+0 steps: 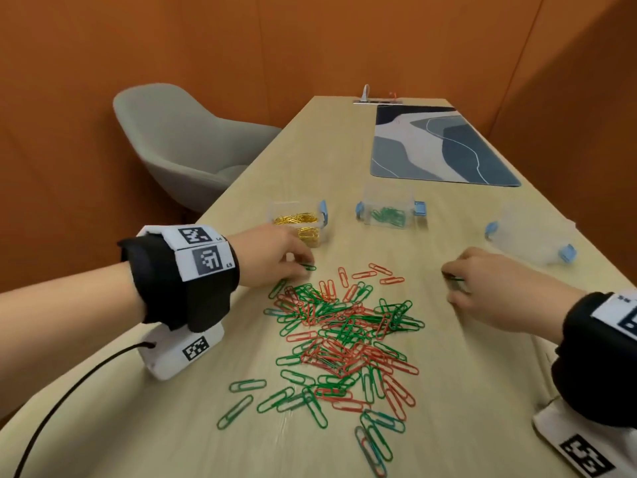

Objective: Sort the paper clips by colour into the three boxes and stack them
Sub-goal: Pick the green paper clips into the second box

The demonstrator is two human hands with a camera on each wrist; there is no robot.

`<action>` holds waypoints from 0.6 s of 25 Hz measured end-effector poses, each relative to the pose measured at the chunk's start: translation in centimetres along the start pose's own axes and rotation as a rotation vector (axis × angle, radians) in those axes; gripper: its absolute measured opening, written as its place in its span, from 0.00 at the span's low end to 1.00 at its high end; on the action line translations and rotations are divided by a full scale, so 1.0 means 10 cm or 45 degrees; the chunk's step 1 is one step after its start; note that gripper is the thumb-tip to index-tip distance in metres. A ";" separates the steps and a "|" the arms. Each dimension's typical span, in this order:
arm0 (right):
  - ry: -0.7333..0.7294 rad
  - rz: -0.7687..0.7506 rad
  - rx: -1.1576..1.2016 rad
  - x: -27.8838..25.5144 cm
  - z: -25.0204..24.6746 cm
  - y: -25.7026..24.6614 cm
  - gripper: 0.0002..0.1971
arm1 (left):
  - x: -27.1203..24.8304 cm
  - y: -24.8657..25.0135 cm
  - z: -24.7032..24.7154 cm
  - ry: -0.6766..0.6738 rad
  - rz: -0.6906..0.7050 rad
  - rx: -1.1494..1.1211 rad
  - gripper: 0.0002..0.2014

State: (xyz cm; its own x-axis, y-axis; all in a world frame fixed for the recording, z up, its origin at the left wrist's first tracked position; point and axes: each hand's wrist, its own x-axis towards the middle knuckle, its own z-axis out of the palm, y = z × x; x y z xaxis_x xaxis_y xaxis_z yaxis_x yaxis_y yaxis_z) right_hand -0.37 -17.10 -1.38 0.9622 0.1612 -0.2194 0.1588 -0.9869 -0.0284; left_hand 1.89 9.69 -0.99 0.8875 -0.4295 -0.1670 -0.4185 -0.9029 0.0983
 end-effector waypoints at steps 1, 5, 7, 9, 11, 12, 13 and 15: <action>-0.001 -0.036 0.014 0.00 0.02 -0.01 0.15 | 0.01 0.01 0.01 -0.004 0.020 -0.012 0.16; 0.075 -0.142 0.247 -0.05 0.01 -0.07 0.13 | -0.06 0.00 0.05 0.010 0.026 -0.155 0.14; 0.056 -0.155 0.348 -0.05 -0.01 -0.13 0.11 | -0.07 0.00 0.06 0.013 0.000 -0.201 0.13; 0.051 -0.173 0.396 -0.01 0.00 -0.18 0.07 | -0.04 0.00 0.04 0.009 -0.033 -0.254 0.10; 0.058 -0.190 0.423 0.02 0.02 -0.22 0.05 | -0.02 0.02 0.06 -0.038 -0.032 -0.267 0.09; 0.072 -0.199 0.436 0.03 0.03 -0.23 0.05 | -0.02 0.03 0.07 -0.073 -0.021 -0.240 0.09; 0.099 -0.213 0.458 0.03 0.03 -0.24 0.04 | -0.02 0.04 0.08 -0.102 -0.009 -0.211 0.09; 0.182 -0.284 0.516 0.00 0.01 -0.27 0.02 | -0.04 0.04 0.09 -0.117 0.007 -0.189 0.08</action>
State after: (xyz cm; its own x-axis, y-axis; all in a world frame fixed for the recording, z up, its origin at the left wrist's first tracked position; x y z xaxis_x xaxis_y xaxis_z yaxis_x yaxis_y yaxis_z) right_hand -0.85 -14.46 -1.43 0.9399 0.3403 -0.0293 0.2929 -0.8471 -0.4434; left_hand 1.17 9.52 -1.79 0.8610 -0.4406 -0.2540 -0.3844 -0.8908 0.2422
